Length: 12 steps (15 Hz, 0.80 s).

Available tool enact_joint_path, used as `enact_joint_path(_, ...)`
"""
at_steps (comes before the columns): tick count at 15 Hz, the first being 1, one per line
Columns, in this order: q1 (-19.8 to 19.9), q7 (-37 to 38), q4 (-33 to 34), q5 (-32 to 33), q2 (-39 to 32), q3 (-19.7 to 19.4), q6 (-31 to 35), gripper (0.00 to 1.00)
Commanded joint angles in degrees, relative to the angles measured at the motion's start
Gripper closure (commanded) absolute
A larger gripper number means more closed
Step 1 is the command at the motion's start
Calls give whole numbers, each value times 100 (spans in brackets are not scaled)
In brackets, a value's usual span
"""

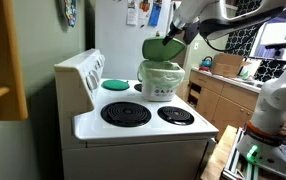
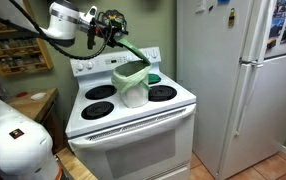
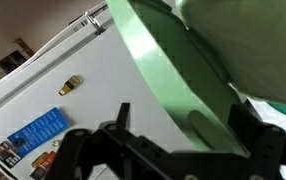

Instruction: Open the trash lid

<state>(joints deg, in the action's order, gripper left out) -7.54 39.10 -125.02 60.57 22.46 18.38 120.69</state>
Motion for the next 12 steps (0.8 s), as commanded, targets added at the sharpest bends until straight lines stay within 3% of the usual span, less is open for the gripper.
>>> enact_joint_path(1, 62, 953, 187, 455, -190, -19, 8, 0)
enact_joint_path(6, 81, 2206, 412, 884, -333, -88, -221, 0)
enact_joint_path(12, 58, 2825, 708, 1144, -584, -267, -339, 0)
